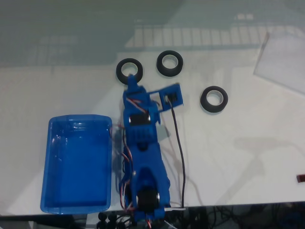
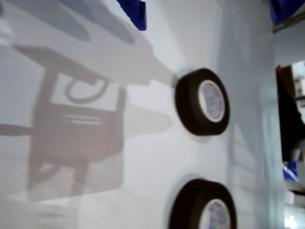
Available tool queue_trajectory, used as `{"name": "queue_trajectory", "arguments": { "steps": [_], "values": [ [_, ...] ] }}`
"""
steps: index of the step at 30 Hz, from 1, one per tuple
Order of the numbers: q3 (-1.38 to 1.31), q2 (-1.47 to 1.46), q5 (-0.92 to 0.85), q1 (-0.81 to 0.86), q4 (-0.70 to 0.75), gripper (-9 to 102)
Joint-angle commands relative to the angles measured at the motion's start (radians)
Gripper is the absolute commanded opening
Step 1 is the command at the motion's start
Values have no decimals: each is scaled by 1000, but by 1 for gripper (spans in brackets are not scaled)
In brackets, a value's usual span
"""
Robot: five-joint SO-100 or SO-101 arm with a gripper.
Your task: Grasp all tape and put them in the bin.
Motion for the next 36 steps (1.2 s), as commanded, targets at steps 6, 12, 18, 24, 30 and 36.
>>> {"name": "queue_trajectory", "arguments": {
  "steps": [6, 12, 18, 24, 30, 36],
  "values": [
    [-538, -695, -38, -11, -14, 35],
    [-884, -1092, -75, 8, 114, 34],
    [-1081, -1302, -94, -2, 241, 34],
    [-1177, -1416, -97, -2, 290, 34],
    [-1210, -1466, -104, -3, 310, 31],
    [-1279, -1526, -91, 2, 330, 22]
  ]
}}
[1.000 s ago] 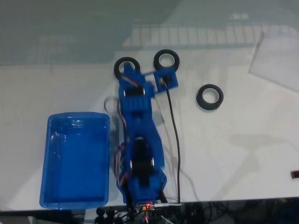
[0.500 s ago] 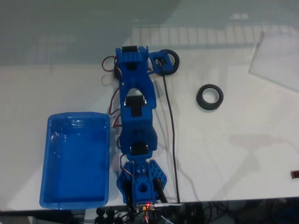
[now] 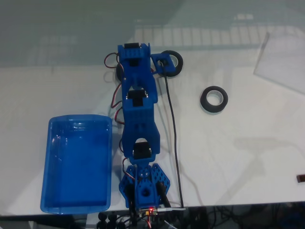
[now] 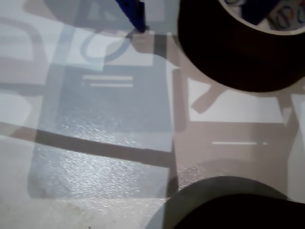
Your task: Grasp all tape and put them in the bin.
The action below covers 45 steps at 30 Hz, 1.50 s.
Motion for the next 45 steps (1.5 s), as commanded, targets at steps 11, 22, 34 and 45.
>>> {"name": "queue_trajectory", "arguments": {
  "steps": [11, 22, 34, 45],
  "values": [
    [-117, 26, 35, 8, 14, 0],
    [141, 715, -6, -252, 18, 0],
    [624, 1371, -66, -857, 123, 0],
    [699, 1588, -60, -1065, 261, 0]
  ]
}}
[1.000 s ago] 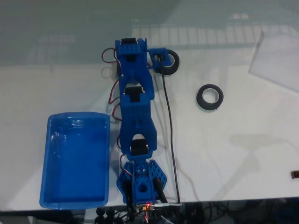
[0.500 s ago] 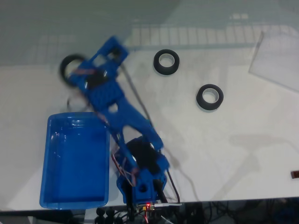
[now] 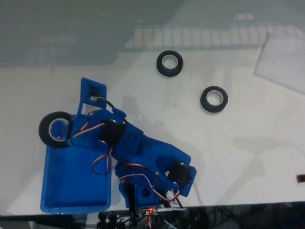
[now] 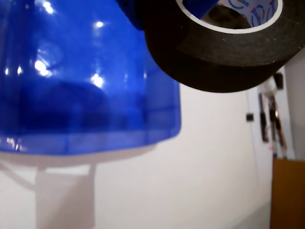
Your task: Grasp all tape and put them in the bin.
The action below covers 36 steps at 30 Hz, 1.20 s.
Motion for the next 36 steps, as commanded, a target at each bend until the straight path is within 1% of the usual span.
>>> {"name": "queue_trajectory", "arguments": {
  "steps": [1, 3, 6, 11, 18, 21, 23, 27, 30, 34, 36],
  "values": [
    [3, 32, -2, -18, 5, 0],
    [20, 41, -6, -20, 6, 2],
    [26, 51, 5, -17, 17, 15],
    [26, 87, 18, -11, 20, 26],
    [26, 147, 64, -15, 17, 28],
    [26, 141, 86, 21, 0, 30],
    [20, 140, 81, 91, -12, 31],
    [-34, 67, 81, 290, -74, 35],
    [-170, -101, 101, 446, -80, 37],
    [-385, -383, 190, 669, -97, 42],
    [-485, -508, 238, 758, -97, 42]
  ]
}}
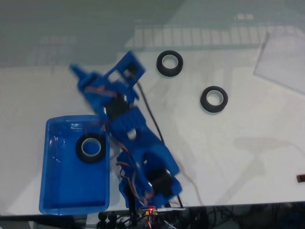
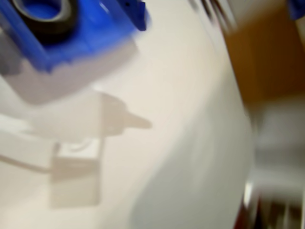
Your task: Grasp all tape and put them in the bin.
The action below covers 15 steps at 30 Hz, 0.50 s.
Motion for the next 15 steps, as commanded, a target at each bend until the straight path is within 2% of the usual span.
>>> {"name": "queue_trajectory", "arguments": {
  "steps": [1, 6, 15],
  "values": [
    [-202, -206, 54, 144, -18, 42],
    [-333, -348, 107, 265, -35, 43],
    [-393, -505, 351, 552, -106, 42]
  ]
}}
